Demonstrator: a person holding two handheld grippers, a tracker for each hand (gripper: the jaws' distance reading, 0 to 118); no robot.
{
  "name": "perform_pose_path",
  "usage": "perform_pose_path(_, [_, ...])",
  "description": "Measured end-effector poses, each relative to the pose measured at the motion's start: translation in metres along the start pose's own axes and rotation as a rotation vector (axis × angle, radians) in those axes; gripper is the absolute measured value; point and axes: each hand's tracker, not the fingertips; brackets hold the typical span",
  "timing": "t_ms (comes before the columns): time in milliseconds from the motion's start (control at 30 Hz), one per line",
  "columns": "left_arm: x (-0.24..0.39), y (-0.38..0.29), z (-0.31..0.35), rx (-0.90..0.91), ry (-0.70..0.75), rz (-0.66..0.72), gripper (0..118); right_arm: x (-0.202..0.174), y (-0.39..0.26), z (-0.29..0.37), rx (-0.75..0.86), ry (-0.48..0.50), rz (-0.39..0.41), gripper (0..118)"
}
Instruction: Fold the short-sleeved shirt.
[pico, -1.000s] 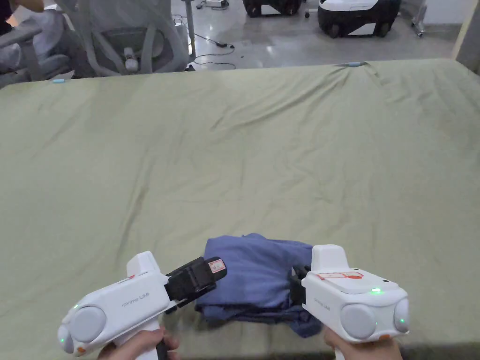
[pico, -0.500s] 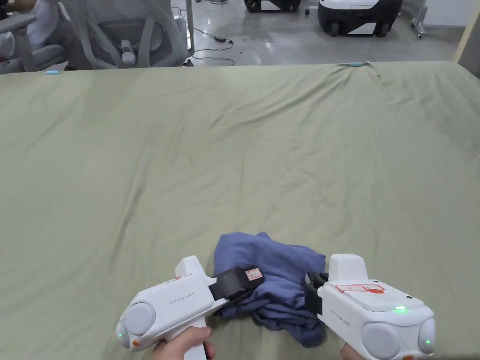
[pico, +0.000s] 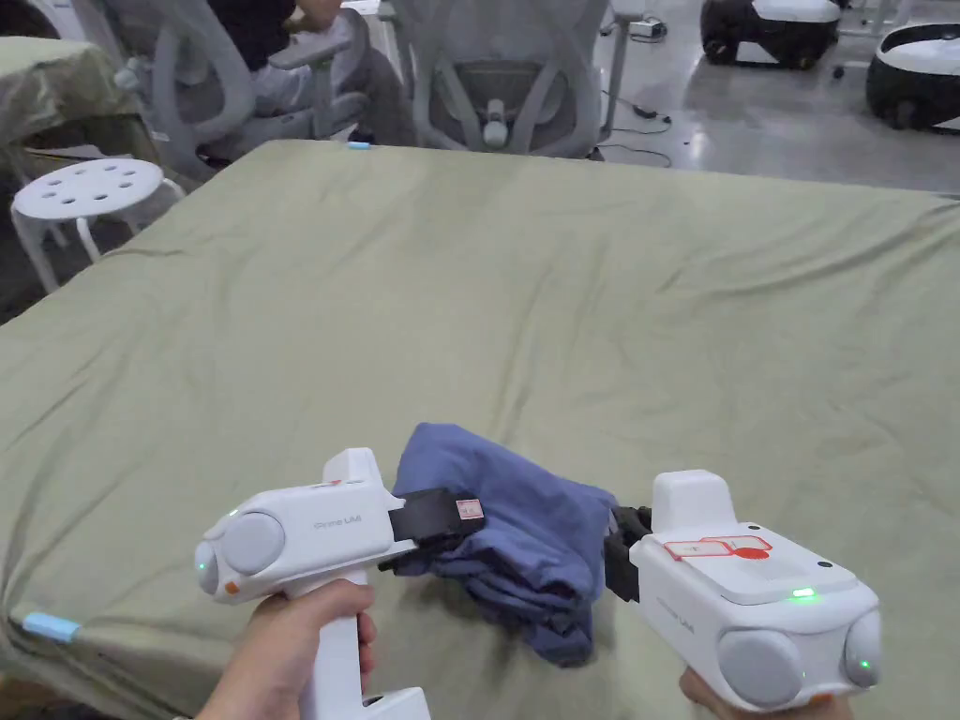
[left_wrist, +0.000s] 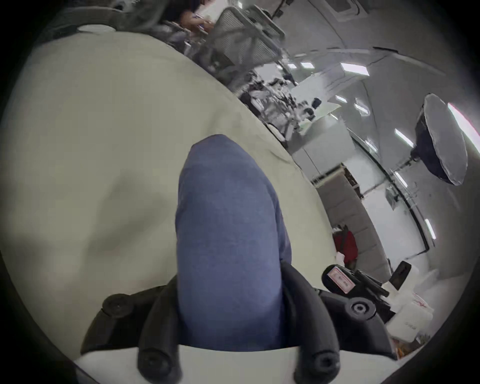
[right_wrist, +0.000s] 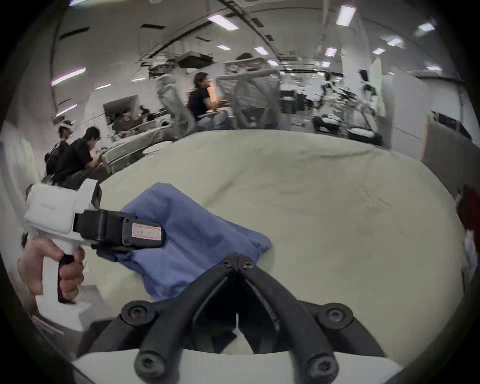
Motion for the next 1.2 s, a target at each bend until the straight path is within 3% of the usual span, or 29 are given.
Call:
perform_pose_path(167, [-0.093,0.072,0.067,0.021,0.083,0.022,28,-0.091,0.04,-0.068,0.018,0.117,0.063,0])
perform_pose_path(300, [-0.162,0.127,0.1,0.035,0.148,0.042,28,-0.143,0.064,-0.115,0.004,0.17,0.115,0])
perform_pose_path(500, [-0.215,0.166,0.099,-0.051,0.122,0.064,29,-0.176,0.075,-0.151,-0.018,0.211,0.163,0])
perform_pose_path(533, [-0.217,0.164,0.097,-0.048,0.104,0.068,34,-0.176,0.076,-0.154,-0.024,0.214,0.164,0])
perform_pose_path(633, [-0.212,0.164,0.107,-0.004,0.164,0.003,74,-0.175,0.072,-0.161,-0.043,0.213,0.191,0])
perform_pose_path(667, [-0.213,0.169,0.12,0.034,0.195,-0.004,79,-0.173,0.072,-0.163,-0.048,0.206,0.202,0])
perform_pose_path(733, [-0.216,0.182,0.148,0.115,0.286,-0.009,72,-0.166,0.074,-0.162,-0.041,0.186,0.21,0])
perform_pose_path(767, [-0.215,0.185,0.163,0.154,0.339,-0.005,60,-0.165,0.072,-0.158,-0.035,0.174,0.211,0])
perform_pose_path(800, [-0.212,0.186,0.176,0.207,0.389,0.005,42,-0.16,0.074,-0.156,-0.032,0.171,0.213,0])
perform_pose_path(833, [-0.206,0.185,0.184,0.239,0.412,0.009,13,-0.156,0.075,-0.153,-0.027,0.163,0.213,0])
perform_pose_path(867, [-0.199,0.185,0.189,0.255,0.433,-0.002,0,-0.15,0.076,-0.148,-0.022,0.151,0.209,0])
perform_pose_path(1067, [-0.08,0.146,0.144,0.304,0.438,-0.235,0,-0.077,0.084,-0.089,0.055,0.027,0.192,0])
perform_pose_path(1200, [0.023,0.123,0.082,0.359,0.351,-0.414,0,0.003,0.095,-0.024,0.126,-0.108,0.107,0])
